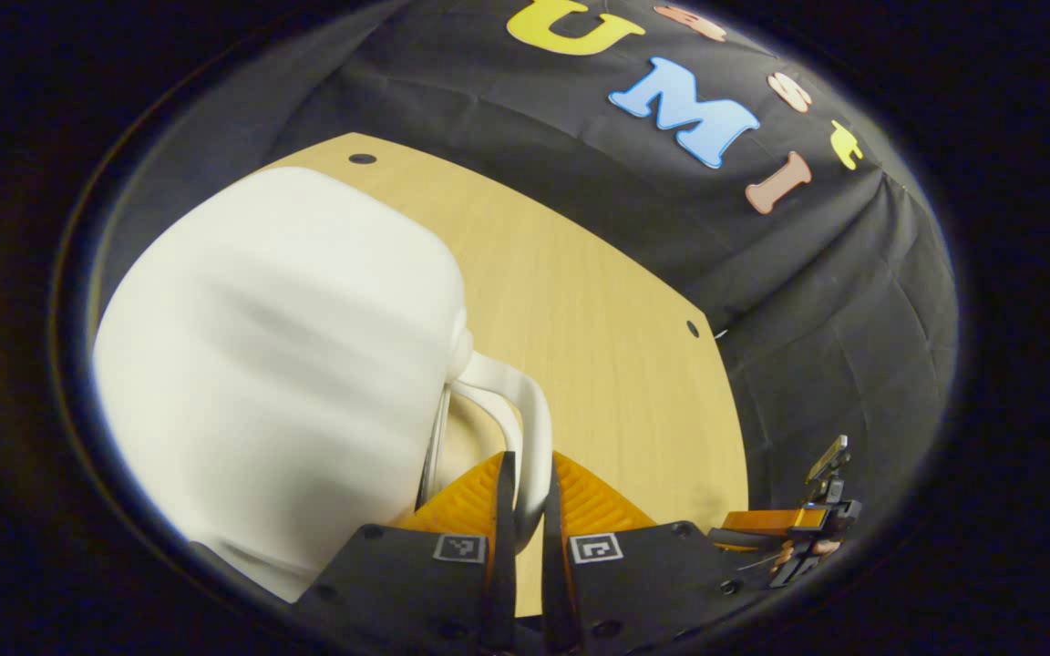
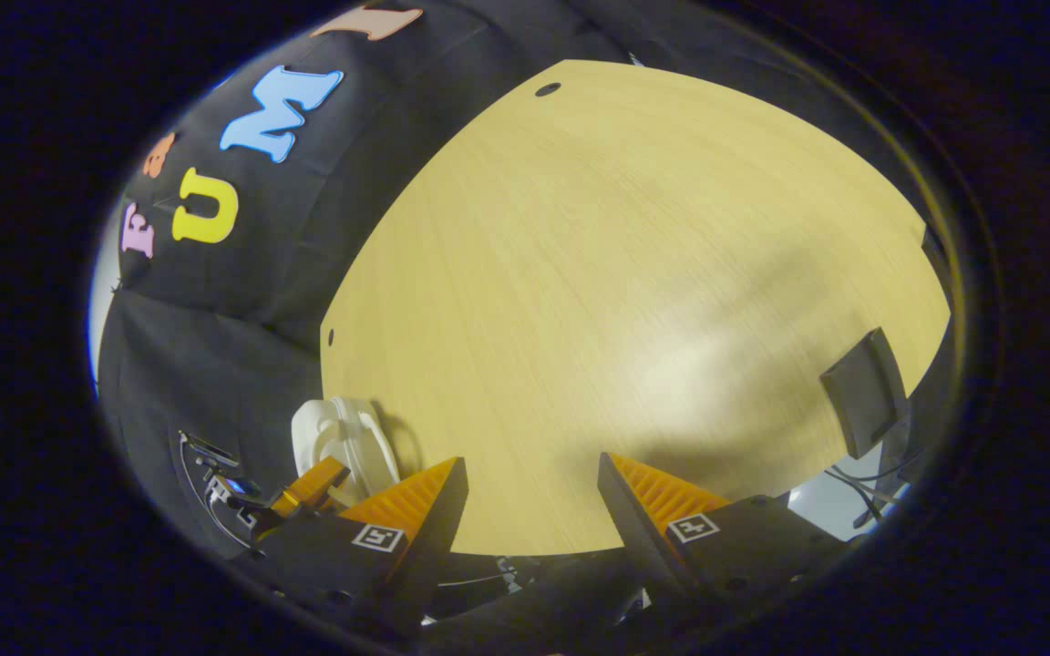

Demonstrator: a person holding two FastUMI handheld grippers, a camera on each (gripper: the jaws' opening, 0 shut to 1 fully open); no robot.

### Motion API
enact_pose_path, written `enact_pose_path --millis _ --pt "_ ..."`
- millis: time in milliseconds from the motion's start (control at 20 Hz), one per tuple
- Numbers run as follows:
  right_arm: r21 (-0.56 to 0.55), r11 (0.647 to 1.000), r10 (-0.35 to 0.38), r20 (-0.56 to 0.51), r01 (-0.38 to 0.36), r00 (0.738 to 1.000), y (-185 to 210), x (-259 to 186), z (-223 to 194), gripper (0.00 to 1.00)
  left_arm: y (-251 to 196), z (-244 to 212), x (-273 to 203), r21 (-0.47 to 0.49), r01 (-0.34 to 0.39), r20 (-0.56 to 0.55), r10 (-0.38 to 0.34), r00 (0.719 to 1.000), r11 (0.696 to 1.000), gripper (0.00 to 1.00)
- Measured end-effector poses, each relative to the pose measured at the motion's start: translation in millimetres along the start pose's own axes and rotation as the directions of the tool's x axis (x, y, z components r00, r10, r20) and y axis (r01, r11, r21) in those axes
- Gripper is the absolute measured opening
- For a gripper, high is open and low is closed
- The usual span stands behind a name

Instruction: First open the suitcase, pack the skin care products into it, and then close the suitcase.

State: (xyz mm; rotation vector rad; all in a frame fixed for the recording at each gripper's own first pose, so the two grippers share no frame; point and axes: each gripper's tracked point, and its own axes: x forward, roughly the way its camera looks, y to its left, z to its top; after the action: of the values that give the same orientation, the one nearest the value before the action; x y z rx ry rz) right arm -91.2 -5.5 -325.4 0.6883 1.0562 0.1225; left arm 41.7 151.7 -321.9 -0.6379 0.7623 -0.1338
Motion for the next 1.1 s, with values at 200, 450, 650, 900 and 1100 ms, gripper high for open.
enact_pose_path --millis 200,450,650,900,1100 --pt "-0.055 0.998 -0.002 0.023 0.003 1.0 -9.5 -4.1 10.1 0.88 14.8 11.2 3.3 0.151 -0.132 0.004 0.133 0.991 0.98 0.26" --pt "-0.217 0.972 -0.055 0.178 0.093 0.983 -3.1 -7.9 57.8 0.87 -45.7 67.4 -34.6 0.268 -0.26 0.287 0.181 0.941 0.928 0.87" --pt "-0.37 0.909 -0.007 0.449 0.193 0.893 41.8 -44.5 136.8 0.88 -124.0 159.4 -88.7 0.411 -0.389 0.623 0.058 0.78 0.824 0.88" --pt "-0.559 0.759 0.363 0.788 0.334 0.497 157.5 -151.6 221.5 0.91 -236.8 239.3 -161.1 0.416 -0.45 0.85 -0.162 0.501 0.791 0.95" --pt "-0.595 0.706 0.536 0.804 0.384 0.26 194.5 -192.4 210.8 0.87 -275.1 208.6 -134.1 0.407 -0.284 0.844 -0.239 0.481 0.868 0.95"
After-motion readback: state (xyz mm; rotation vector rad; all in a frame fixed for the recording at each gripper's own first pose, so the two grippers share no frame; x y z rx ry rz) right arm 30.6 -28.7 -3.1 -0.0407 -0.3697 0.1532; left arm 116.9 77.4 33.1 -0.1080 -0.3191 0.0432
